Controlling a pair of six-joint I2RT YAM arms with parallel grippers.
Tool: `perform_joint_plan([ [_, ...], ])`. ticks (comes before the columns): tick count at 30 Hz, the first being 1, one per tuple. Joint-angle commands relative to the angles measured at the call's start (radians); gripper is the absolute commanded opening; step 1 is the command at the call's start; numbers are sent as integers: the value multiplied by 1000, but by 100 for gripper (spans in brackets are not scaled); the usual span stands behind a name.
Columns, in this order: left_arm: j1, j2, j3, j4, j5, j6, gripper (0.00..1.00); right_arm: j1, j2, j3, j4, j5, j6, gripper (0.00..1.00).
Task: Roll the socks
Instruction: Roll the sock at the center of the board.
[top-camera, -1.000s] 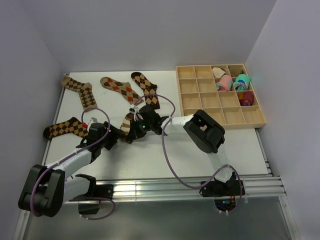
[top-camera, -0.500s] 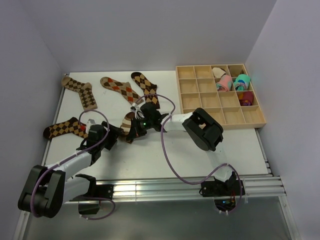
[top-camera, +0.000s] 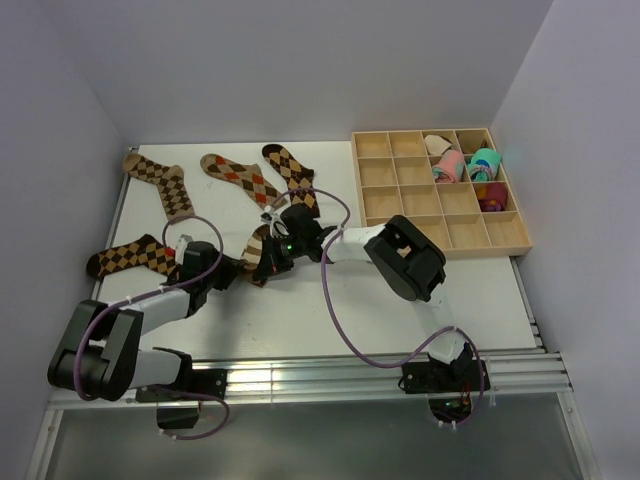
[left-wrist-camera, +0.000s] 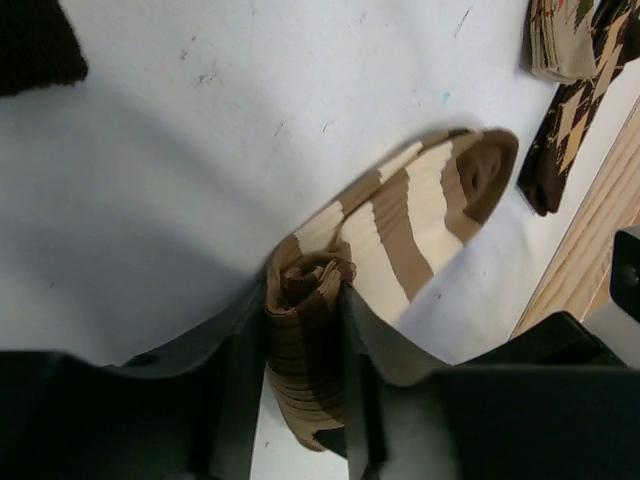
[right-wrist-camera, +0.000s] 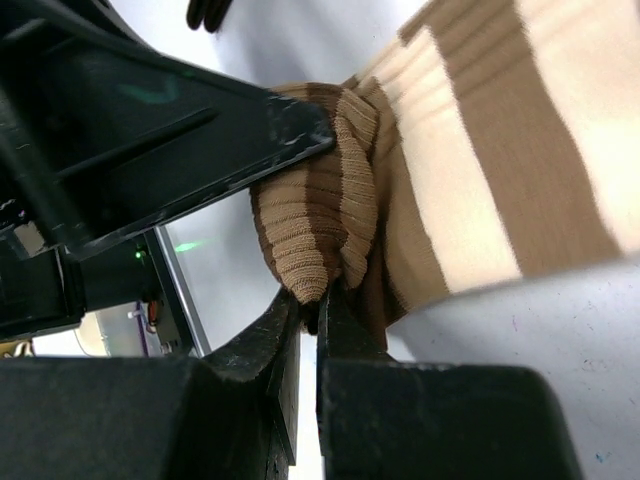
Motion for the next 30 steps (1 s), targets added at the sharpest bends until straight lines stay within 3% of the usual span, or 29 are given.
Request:
perform_joint_plan([
  [1,-2,69,20,-120,-11,35,35,-4,23,-22,-80,44,-25,0],
  [7,-4,165,112,-152,29,110,0,-2,-48,-90,-51,96,-25,1],
  [14,-27,253,221,-222,50,203,0,9,-219,-189,-33,269,-100,38],
  [18,-39,282,279,-280,67,259,0,39,-339,-255,-28,464,-215,49],
  [26,-62,323,353,-351,77,315,0,185,-485,-351,120,778,-519,50],
  [30,-66,334,369,-362,84,323,0,262,-464,-313,141,810,-625,50],
])
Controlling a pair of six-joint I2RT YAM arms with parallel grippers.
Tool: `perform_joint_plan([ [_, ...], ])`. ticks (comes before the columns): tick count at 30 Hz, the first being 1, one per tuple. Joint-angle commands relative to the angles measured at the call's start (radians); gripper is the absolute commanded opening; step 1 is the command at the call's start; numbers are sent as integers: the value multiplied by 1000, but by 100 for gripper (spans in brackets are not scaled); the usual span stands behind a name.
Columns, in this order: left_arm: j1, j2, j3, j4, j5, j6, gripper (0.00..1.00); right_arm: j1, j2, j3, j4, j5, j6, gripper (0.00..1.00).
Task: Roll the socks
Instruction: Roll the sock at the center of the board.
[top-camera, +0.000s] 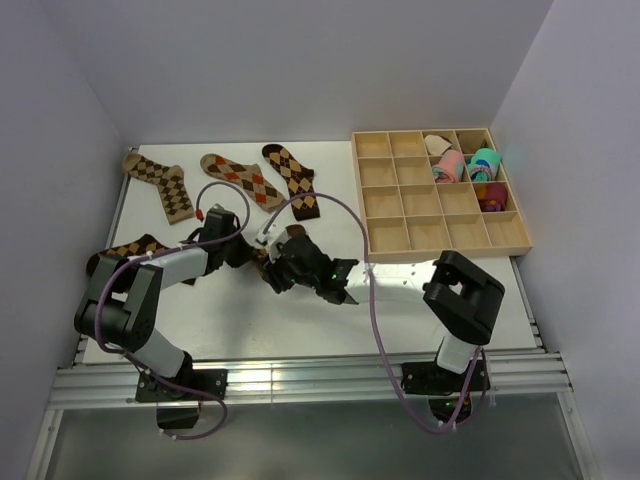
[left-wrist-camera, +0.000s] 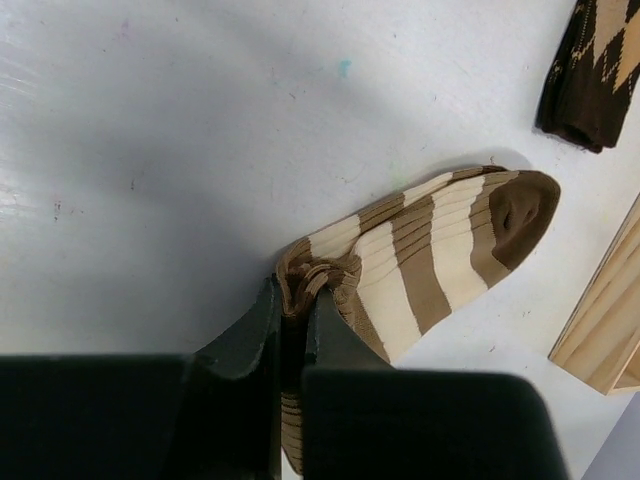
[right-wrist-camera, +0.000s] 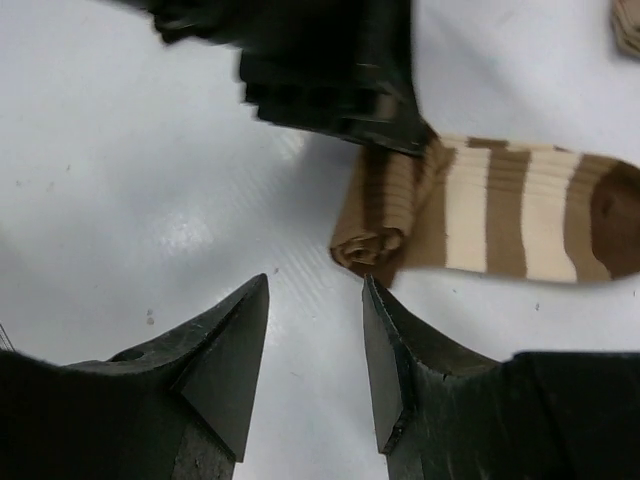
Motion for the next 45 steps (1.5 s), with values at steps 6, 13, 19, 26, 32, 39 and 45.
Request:
perform_joint_plan([
  [6,-21,42,-6,-134,-4,66,0,55,81,85,73,101,-171,50],
  [13,-25,45,-4,-133,2,70,0,55,159,136,79,119,-194,50],
  [19,-27,44,-4,-134,3,75,0,55,235,162,69,161,-196,50],
  [26,-30,45,-1,-134,10,81,0,53,261,107,83,242,-161,59],
  [32,-33,44,7,-147,11,87,0,42,291,113,0,228,-119,60],
  [39,-34,36,31,-171,17,107,0,13,342,121,-98,216,-6,51],
  [45,-33,15,42,-183,14,104,2,10,348,107,-132,181,39,6],
])
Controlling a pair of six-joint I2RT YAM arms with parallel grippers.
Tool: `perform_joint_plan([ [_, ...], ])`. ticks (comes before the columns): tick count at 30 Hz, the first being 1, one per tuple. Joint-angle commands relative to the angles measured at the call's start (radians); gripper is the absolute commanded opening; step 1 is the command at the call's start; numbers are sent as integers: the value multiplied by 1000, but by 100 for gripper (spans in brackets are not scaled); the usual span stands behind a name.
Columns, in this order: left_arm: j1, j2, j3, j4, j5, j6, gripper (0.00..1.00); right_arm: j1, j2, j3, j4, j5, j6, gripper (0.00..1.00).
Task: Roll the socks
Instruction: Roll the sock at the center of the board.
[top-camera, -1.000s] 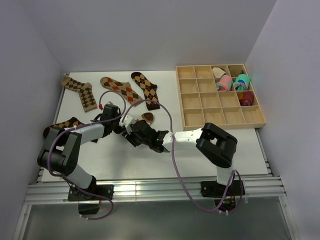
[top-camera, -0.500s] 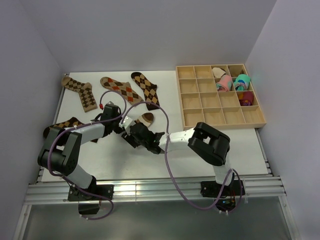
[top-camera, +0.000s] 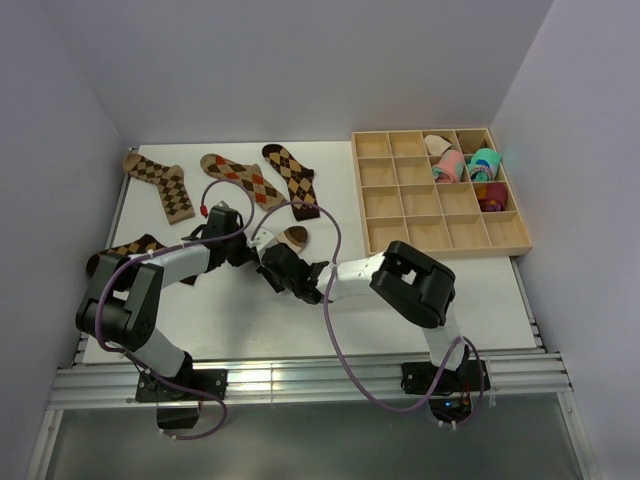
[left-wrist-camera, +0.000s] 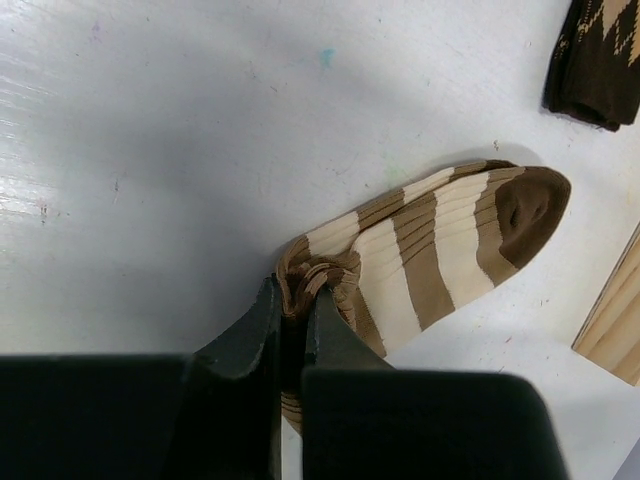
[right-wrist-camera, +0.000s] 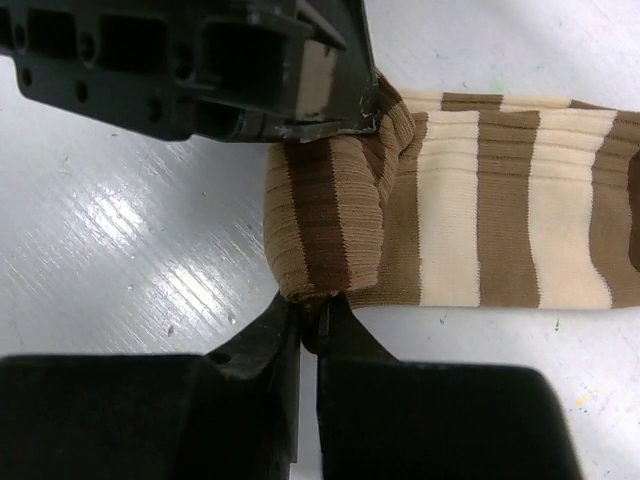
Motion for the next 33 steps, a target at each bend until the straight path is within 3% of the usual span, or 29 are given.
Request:
perform_joint_plan([
  [1,-14,1,2,-132,14,41,3,-18,39,-27,-140,-25,53,0],
  [6,-14,-19,8,-137,7,32,11,-29,18,-38,-134,-111,79,0],
  [8,-14,-42,-4,-134,-10,14,20,-44,12,-41,-131,-192,101,0],
  [13,-13,-153,-59,-115,-73,-52,56,-89,1,-63,-100,-382,151,0],
  [17,-11,-261,-142,-71,-113,-155,77,-130,8,-72,-82,-492,197,0],
  [23,-13,-358,-236,32,-98,-209,80,-205,56,-63,-51,-738,286,0],
  [33,-13,-278,-248,78,-112,-212,73,-256,114,23,-137,-896,332,0],
])
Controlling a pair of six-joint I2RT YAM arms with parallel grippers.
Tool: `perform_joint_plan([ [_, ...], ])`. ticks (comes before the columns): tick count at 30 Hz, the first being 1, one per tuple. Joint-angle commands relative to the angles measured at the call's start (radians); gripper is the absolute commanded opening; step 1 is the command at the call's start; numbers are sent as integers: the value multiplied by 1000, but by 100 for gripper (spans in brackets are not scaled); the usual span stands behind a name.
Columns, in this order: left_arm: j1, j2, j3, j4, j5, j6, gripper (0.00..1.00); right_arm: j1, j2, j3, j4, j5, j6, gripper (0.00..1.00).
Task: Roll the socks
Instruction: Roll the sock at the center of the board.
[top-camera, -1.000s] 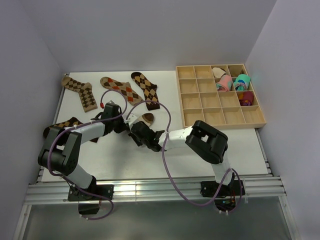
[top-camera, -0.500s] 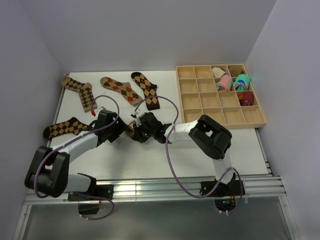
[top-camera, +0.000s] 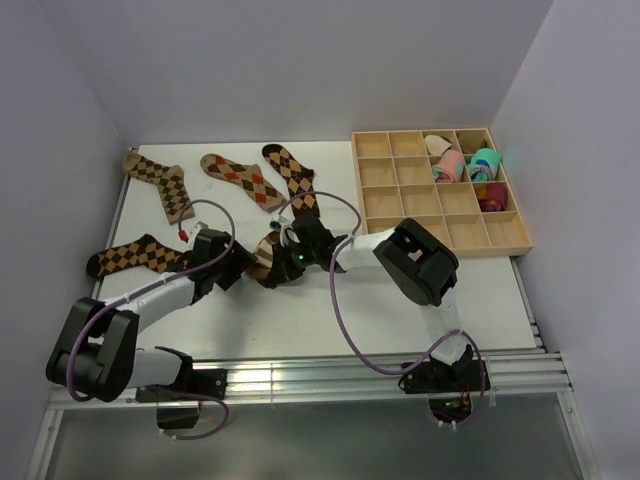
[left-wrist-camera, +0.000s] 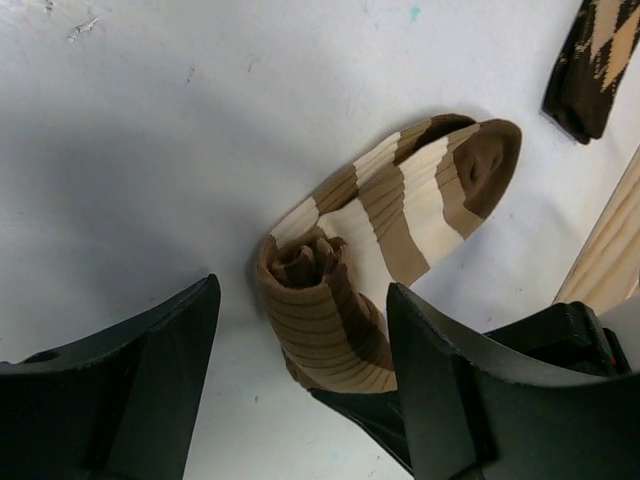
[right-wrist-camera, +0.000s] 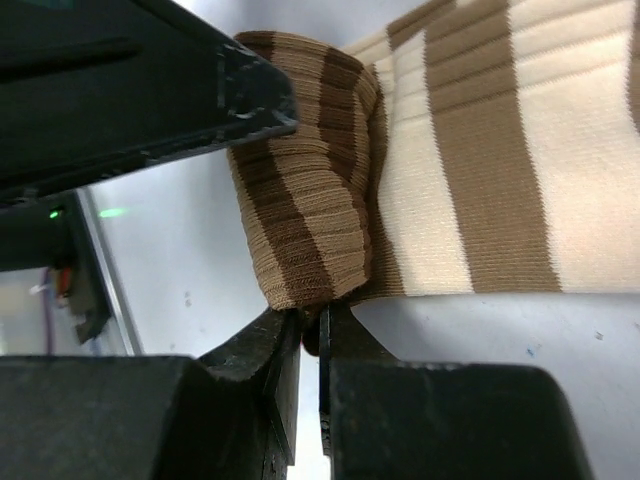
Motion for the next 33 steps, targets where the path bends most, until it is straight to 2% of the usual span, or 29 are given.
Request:
perform_joint_plan([
  [1,-4,28,-3,49,-16,-19,72,-8,57,33,-189,-72,11,0],
  [5,-4,58,-6,46,-22,-28,63,-19,68,67,-229,-78,19,0],
  [13,-4,128,6,32,-25,-13,26,-26,16,62,-257,6,-18,0],
  [16,-4,153,24,23,-16,3,12,-6,-50,28,-246,86,-52,17],
  [17,-6,156,29,20,-13,9,8,0,-65,21,-243,124,-62,27],
  [18,-4,160,37,17,-9,12,4,15,-87,4,-237,155,-81,34],
  [20,-4,168,50,-15,-9,32,4,32,-157,-16,-226,207,-104,46],
  [23,-4,189,83,-49,7,63,3,73,-268,-67,-189,353,-164,55],
  [27,-6,205,116,-66,31,95,4,142,-381,-120,-122,551,-306,57],
  [33,-4,219,145,-87,50,122,4,234,-389,-101,-67,649,-466,57],
])
